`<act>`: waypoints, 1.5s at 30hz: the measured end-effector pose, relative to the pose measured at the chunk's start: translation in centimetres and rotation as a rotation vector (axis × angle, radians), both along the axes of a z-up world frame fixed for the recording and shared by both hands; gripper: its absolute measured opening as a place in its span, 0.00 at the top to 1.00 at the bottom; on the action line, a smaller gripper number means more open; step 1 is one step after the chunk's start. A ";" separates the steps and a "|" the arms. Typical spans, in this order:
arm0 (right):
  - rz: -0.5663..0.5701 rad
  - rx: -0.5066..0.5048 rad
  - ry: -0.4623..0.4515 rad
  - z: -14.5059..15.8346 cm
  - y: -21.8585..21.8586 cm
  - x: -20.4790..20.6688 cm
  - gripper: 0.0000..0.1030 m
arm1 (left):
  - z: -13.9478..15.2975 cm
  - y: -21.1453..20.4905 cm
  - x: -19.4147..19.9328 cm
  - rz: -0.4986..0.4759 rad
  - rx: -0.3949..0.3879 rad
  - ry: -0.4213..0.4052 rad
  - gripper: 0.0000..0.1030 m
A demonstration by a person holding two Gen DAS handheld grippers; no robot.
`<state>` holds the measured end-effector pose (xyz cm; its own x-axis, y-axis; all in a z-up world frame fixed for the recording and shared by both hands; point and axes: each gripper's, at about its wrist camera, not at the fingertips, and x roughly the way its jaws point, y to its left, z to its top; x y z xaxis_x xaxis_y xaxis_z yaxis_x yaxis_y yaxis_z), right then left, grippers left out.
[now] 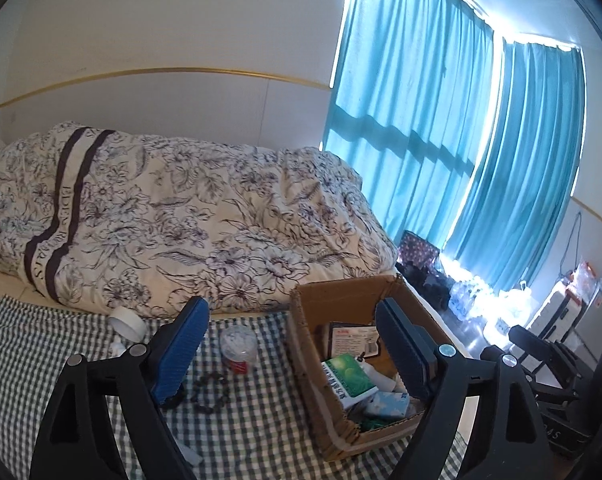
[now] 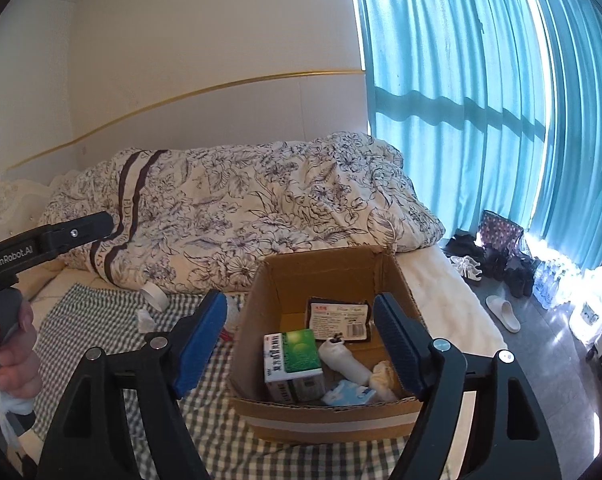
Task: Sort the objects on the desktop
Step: 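Move both grippers back over the remaining items on the sheet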
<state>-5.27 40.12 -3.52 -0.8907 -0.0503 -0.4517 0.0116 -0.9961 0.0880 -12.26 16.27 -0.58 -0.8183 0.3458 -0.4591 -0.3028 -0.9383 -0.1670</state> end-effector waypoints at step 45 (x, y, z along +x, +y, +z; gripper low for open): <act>0.231 0.089 0.049 2.8 -18.3 -0.2 0.00 | 0.2 -18.6 4.9 0.240 -0.074 0.074 0.00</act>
<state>-5.44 21.84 -0.70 -0.8810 -0.2173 -0.4203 0.2422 -0.9702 -0.0061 -7.40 -2.34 -0.39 -0.9051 0.1056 -0.4120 -0.0793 -0.9936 -0.0805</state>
